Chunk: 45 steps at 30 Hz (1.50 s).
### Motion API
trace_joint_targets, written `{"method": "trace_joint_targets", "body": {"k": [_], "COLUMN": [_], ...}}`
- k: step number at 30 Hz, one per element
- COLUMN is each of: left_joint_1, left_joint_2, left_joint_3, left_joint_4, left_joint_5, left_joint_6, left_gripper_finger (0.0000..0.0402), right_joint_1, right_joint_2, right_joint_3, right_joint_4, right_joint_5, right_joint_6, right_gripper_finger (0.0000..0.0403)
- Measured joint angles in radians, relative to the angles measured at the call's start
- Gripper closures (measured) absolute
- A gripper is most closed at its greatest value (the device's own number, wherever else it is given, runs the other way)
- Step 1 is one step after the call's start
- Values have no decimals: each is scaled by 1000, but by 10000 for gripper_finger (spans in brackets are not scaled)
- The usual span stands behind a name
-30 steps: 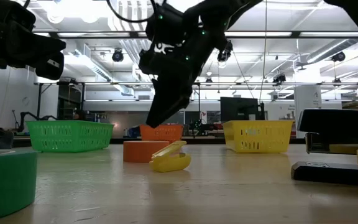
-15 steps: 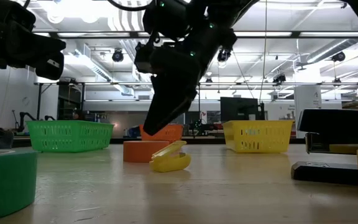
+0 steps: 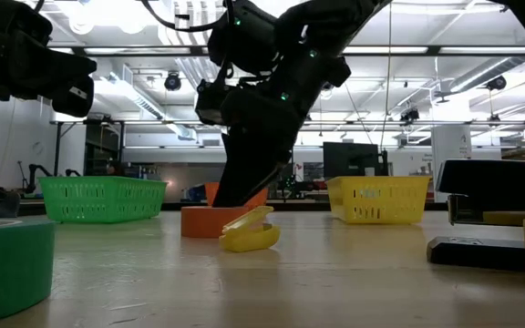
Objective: Pick and place Stapler, Stapler remover, tape
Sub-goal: Put the orange tape into the orange basket
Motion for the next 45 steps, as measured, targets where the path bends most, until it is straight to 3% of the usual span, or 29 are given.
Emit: {"method": "trace_joint_targets", "body": {"k": [9,20,30,36,40,45], "left_joint_1": [0,0,0,0,0,0], "left_joint_2": [0,0,1,1,1,1], "left_joint_3": [0,0,0,0,0,0], "left_joint_4": [0,0,0,0,0,0], "left_joint_5": [0,0,0,0,0,0], "left_joint_6": [0,0,0,0,0,0], "left_gripper_finger": [378,378,378,378,378,378], "right_joint_1": [-6,-95,-363,-502,-544,-571], "right_joint_2": [-3,-115,-210,-140,-54,65], "right_joint_3": [22,110,148,219,297,416], "right_joint_4": [-32,-157,-145,-153,-154,-253], "right_joint_5": [-6,6,4,-59,-127,-129], "right_joint_6": [-15,-97,-138,-127,-101,-92], "right_gripper_finger": [374,363,361,360,360,360]}}
